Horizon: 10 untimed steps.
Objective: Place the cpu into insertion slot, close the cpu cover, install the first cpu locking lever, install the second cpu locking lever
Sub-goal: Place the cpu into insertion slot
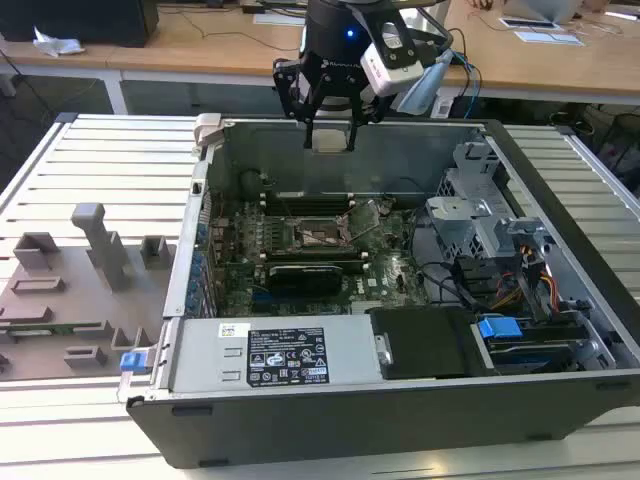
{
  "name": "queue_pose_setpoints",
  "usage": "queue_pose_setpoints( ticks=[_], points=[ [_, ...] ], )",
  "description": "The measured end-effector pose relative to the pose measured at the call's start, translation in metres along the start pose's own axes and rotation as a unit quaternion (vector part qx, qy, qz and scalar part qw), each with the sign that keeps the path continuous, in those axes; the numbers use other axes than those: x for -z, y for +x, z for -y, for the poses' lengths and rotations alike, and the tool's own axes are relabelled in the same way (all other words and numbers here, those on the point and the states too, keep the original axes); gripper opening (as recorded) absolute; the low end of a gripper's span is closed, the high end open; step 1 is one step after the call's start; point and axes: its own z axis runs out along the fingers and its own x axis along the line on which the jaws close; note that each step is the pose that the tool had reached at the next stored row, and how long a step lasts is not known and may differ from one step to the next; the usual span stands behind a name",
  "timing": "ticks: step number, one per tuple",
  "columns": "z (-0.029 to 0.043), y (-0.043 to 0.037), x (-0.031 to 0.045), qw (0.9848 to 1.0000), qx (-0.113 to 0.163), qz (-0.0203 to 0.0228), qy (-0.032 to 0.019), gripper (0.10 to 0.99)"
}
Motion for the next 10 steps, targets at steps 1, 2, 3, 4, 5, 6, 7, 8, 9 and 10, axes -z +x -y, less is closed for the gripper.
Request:
queue_pose_setpoints(
  ticks=[1, 2, 3, 4, 5, 6, 7, 8, 9, 10],
  points=[
    [0.0000, 0.0000, 0.0000, 1.0000, 0.000, 0.0000, 0.0001, 0.545],
    [0.0000, 0.0000, -0.0008, 1.0000, 0.000, 0.0000, 0.0000, 0.545],
    [0.0001, 0.0000, -0.0014, 1.0000, 0.000, 0.0000, 0.0000, 0.545],
    [0.0002, 0.0000, -0.0019, 1.0000, 0.000, 0.0000, 0.0001, 0.545],
    [0.0002, -0.0001, -0.0027, 1.0000, 0.000, 0.0000, 0.0002, 0.545],
    [0.0003, -0.0001, -0.0034, 1.0000, 0.000, 0.0000, 0.0002, 0.545],
    [0.0004, -0.0001, -0.0045, 1.0000, 0.000, 0.0000, 0.0002, 0.545],
    [0.0005, -0.0001, -0.0053, 1.0000, 0.000, 0.0000, 0.0002, 0.545],
    [0.0005, -0.0001, -0.0058, 1.0000, 0.000, 0.0000, 0.0003, 0.545],
    [0.0006, -0.0001, -0.0065, 1.0000, 0.000, 0.0000, 0.0003, 0.545]
  ],
)
